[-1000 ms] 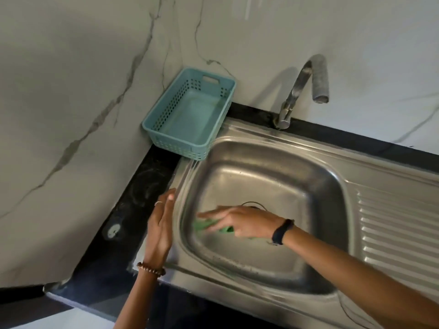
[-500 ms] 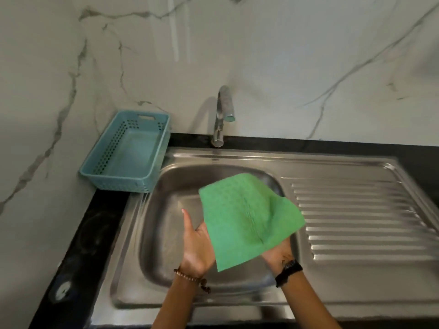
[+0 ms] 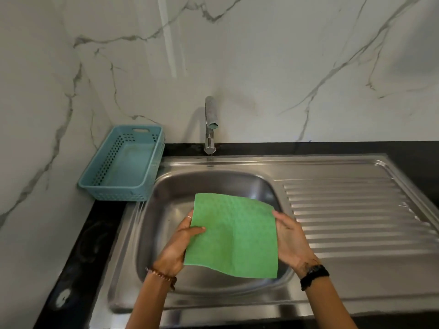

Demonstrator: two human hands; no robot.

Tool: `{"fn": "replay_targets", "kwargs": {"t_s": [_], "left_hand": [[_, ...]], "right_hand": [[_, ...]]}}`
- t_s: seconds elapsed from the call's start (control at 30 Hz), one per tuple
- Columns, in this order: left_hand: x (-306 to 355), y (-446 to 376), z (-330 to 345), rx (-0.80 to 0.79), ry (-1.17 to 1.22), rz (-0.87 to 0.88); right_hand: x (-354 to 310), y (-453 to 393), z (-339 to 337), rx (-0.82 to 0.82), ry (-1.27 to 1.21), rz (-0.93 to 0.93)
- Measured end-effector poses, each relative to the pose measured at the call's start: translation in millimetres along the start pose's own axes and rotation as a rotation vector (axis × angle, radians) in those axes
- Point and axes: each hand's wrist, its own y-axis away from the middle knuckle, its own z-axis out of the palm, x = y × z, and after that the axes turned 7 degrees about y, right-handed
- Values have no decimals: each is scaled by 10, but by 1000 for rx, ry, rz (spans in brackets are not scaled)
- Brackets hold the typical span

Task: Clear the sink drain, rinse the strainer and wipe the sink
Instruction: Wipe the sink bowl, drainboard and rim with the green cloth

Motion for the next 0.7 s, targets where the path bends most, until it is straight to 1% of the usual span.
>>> {"fn": "replay_targets", "kwargs": {"t_s": [0.07, 0.13, 0.23, 0.3, 0.37, 0.4, 0.43, 0.5, 0.57, 0.6, 0.63, 0.7], "left_hand": [[-6, 16, 57, 20, -57, 15], [68, 43, 184, -3, -117, 78], [200, 101, 517, -90, -382, 199], [190, 140, 756, -173, -576, 195], [118, 207, 892, -222, -689, 141], [93, 238, 905, -185, -678, 123], [83, 277, 873, -109, -650, 130], [85, 338, 737, 88, -625, 189], [111, 360, 545, 271, -685, 248], [123, 365, 438, 327, -665, 268], [146, 381, 344, 347, -590, 260], [181, 390, 184, 294, -311, 219]], "right_hand": [[-30, 11, 122, -69, 68, 36], [-107, -4, 315, -98, 153, 23], [-144, -74, 604, -119, 165, -48], [-98, -115, 719, -154, 89, -53], [-19, -135, 751, -160, 48, -65], [18, -149, 752, -133, 41, -70], [57, -178, 735, -92, 53, -70], [108, -243, 719, -45, 74, -31], [120, -266, 768, -51, 65, 66], [107, -268, 809, -72, 62, 103], [86, -269, 841, -111, 55, 119], [37, -267, 909, -233, 3, 116]]}}
